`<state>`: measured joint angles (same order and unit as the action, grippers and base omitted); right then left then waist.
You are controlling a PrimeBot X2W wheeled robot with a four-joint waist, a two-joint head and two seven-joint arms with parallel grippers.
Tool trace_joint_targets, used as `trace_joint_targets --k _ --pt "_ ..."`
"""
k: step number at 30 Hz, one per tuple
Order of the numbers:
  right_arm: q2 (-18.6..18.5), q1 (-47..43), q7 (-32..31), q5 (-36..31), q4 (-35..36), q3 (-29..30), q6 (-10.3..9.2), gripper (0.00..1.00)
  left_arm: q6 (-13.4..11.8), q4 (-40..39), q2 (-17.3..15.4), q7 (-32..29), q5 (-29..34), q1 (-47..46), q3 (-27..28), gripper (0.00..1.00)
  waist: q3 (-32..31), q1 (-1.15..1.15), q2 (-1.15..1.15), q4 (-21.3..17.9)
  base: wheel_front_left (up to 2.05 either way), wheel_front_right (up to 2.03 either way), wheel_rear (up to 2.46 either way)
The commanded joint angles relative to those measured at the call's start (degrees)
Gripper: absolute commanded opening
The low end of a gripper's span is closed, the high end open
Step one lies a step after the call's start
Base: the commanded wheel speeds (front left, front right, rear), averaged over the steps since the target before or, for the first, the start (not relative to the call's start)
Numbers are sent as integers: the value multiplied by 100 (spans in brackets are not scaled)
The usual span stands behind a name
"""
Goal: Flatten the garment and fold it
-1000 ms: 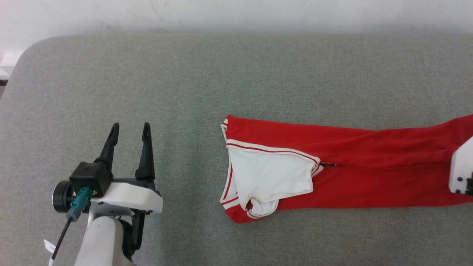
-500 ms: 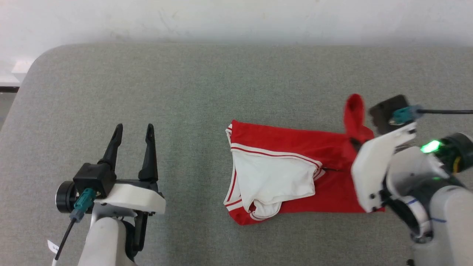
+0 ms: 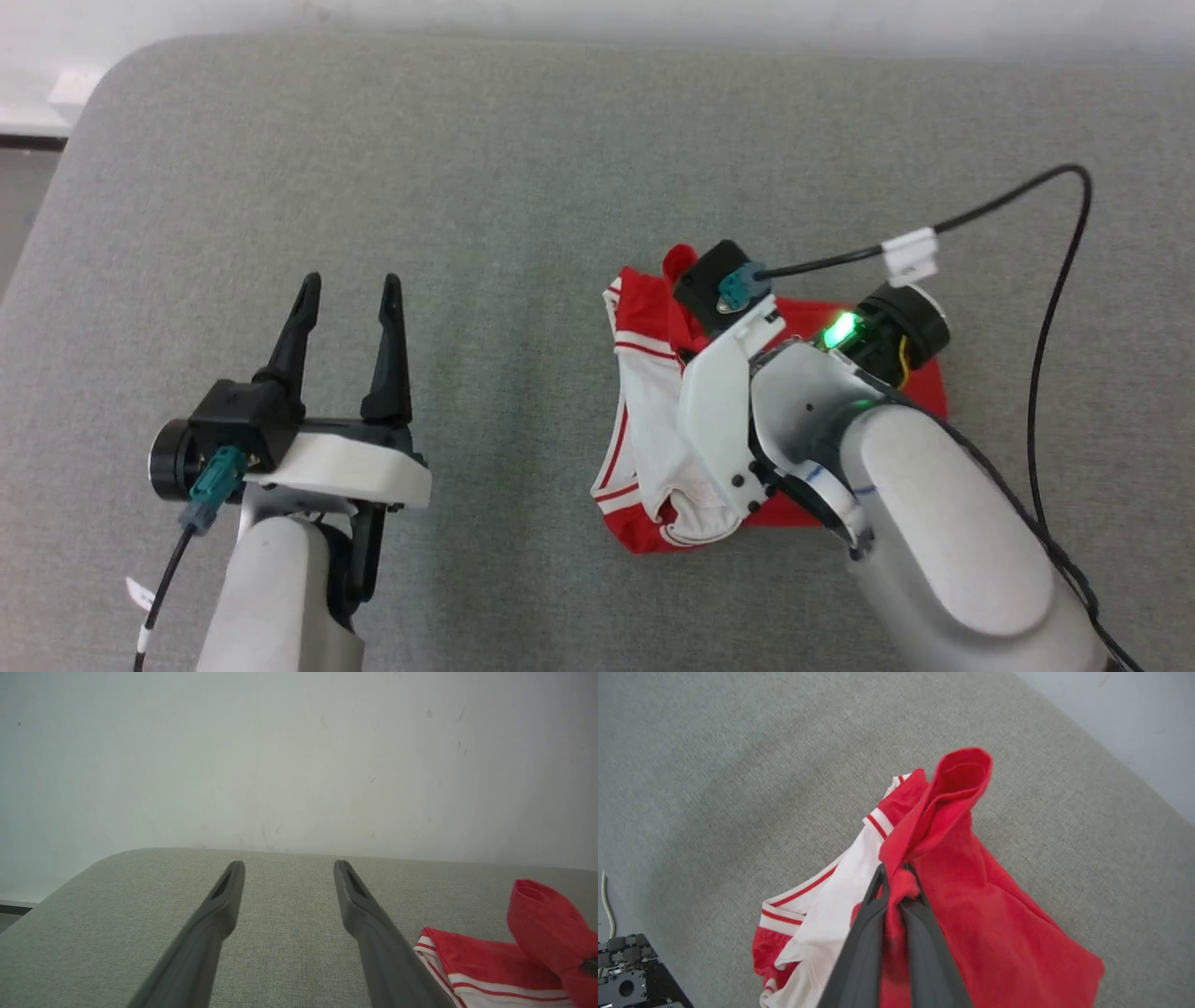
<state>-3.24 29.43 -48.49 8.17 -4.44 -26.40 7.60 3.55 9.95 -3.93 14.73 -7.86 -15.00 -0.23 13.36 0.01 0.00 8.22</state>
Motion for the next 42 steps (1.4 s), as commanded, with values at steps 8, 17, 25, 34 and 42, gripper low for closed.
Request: trace_joint_targets --k 8,17,25,34,42 --pt "34 619 654 399 -1520 -430 -11 0 52 -16 59 27 55 -239 -40 100 365 -1 0 229 0 0 0" --pt "35 748 1141 1352 -1911 -797 -11 100 48 47 76 27 112 -177 23 100 197 -1 0 87 0 0 0" --pt "35 330 3363 1717 -541 30 -11 100 68 1 59 27 154 26 165 100 -195 -1 0 -262 0 0 0" --pt "35 -977 4864 1098 261 2126 -11 100 83 -30 59 27 157 190 231 100 -441 -1 0 -525 0 0 0" --pt "36 -1593 4395 1292 -409 3098 -11 100 114 19 70 27 156 247 205 100 -549 -1 0 -550 0 0 0"
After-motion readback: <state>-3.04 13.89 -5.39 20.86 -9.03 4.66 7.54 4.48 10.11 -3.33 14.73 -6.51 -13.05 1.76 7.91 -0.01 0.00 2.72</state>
